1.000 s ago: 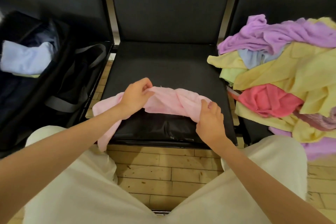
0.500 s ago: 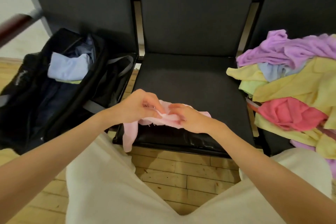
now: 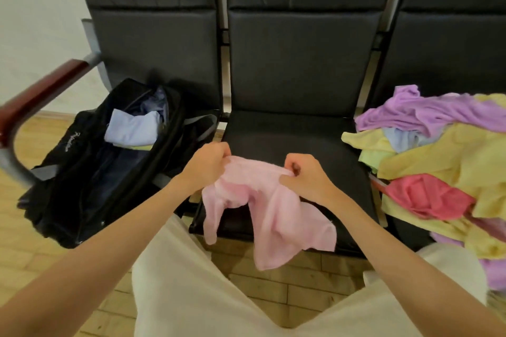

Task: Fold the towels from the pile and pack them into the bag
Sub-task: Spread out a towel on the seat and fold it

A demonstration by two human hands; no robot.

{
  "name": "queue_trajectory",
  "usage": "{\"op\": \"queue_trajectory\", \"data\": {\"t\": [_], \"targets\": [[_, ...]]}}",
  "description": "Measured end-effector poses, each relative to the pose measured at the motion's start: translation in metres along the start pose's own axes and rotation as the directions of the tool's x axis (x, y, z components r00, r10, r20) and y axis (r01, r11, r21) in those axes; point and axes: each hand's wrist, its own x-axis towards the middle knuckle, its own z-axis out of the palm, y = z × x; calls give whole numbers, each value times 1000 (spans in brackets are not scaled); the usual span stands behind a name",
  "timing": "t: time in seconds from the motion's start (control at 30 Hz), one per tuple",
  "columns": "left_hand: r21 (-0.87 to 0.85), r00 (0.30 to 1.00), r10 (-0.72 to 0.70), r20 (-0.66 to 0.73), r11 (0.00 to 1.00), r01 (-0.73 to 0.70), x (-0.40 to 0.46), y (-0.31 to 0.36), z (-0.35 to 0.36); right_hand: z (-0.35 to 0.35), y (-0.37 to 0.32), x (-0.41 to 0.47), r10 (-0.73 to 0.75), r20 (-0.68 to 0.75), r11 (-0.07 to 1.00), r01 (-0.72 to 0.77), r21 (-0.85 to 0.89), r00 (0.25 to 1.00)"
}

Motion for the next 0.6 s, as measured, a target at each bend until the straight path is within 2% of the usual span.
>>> {"op": "queue_trajectory", "data": {"t": [0.07,0.17,0.23,0.3,0.33,0.5,0.6], "targets": [[-88,995,-101,-26,991,99,-3,1,13,-1,-2,-3,20,71,999,-16,-50,997],[-279,984,-153,-96,953,121,-6,13,20,0,-5,-8,15,86,990,-3,-143,996],[-499,965,-226,-132,857,132,-4,24,11,-3,-6,-8,7,62,987,3,-160,998],[-629,944,-302,-134,762,154,3,31,0,-5,-6,-6,-3,45,988,10,-152,999],[-636,940,-313,-135,755,160,7,33,-6,-6,-5,-4,-2,42,986,9,-167,999],[-399,966,-194,-174,910,111,12,27,-19,-6,10,2,26,38,973,-17,-232,999],[-508,941,-254,-225,854,109,9,39,-28,-6,18,6,31,-11,982,-33,-186,999]]}}
